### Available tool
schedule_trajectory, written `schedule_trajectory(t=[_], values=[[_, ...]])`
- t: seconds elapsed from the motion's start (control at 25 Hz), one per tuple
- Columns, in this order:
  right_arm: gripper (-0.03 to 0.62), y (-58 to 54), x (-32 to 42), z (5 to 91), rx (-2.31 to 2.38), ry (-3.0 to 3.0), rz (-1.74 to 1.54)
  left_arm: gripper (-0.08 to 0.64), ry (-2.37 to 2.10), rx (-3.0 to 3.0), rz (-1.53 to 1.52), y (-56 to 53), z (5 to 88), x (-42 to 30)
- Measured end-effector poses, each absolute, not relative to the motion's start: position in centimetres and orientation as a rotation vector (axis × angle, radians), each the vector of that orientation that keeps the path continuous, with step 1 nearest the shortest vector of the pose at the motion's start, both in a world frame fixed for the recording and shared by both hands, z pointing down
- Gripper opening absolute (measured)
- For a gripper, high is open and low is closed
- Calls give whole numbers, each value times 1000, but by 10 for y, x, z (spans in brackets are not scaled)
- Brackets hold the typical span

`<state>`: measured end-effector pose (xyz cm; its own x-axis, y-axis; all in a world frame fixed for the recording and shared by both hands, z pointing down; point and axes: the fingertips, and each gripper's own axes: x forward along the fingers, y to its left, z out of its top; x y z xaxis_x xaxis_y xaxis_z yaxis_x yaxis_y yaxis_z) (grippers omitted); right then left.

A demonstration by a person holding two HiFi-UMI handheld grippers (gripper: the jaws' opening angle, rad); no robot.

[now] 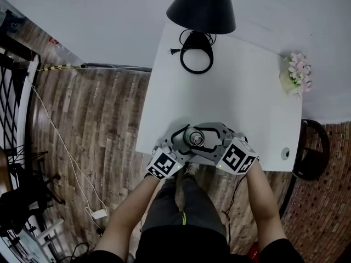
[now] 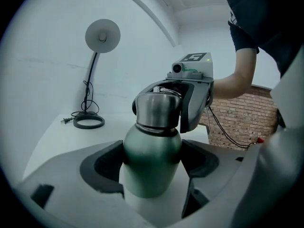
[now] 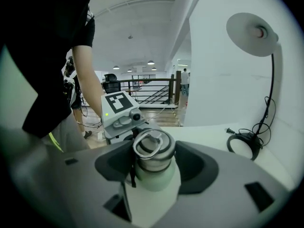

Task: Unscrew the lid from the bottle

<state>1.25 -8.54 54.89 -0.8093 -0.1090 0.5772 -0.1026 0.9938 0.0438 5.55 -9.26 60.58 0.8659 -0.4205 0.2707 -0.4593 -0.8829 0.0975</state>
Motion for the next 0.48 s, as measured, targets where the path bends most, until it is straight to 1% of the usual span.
schedule_trajectory(t=[0.08,0.12,0.2,0.28,0.48], values=[[272,-85,12,550,176,-2526,-5,384,-687,2877,363,-92,605,55],[289,-83,13,552,188,-2523,-2,383,-689,2875,362,-92,605,55],[299,-79,17,556,226,-2517,15,383,-694,2875,364,-92,605,55],[301,-75,22,560,323,-2543,59,384,-699,2875,371,-92,606,54],[301,-74,31,553,897,-2609,269,383,-710,2868,370,-93,607,55]])
